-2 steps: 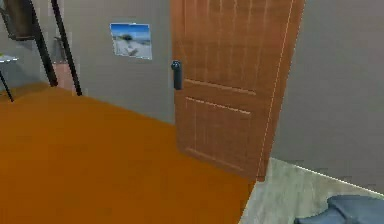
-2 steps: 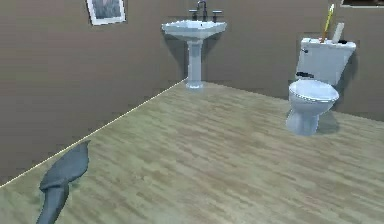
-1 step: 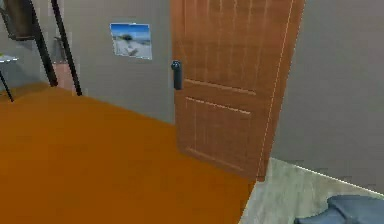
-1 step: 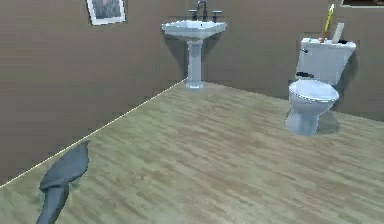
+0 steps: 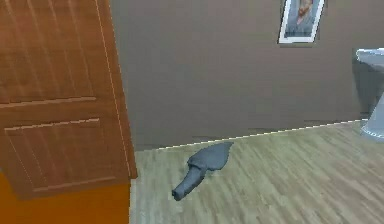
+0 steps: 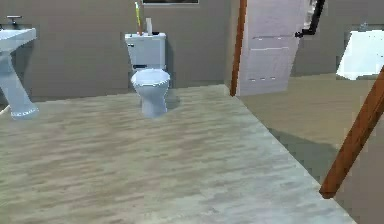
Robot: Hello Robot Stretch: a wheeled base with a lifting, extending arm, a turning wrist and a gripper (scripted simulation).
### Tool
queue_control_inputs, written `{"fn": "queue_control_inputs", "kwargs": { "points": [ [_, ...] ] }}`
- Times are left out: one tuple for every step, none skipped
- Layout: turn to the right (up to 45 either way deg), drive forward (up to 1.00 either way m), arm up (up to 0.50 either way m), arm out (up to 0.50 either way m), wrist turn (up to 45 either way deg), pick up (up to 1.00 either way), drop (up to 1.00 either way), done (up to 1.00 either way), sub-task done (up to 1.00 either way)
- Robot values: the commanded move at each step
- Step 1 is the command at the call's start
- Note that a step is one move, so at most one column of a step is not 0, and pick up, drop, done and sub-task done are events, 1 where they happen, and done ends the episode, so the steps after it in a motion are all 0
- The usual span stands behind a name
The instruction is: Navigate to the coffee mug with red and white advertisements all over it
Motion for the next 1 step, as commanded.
{"fn": "queue_control_inputs", "kwargs": {
  "points": [
    [30.0,0.00,0.00,0.00,0.0,0.00,0.00,0.00,0.00]
  ]
}}
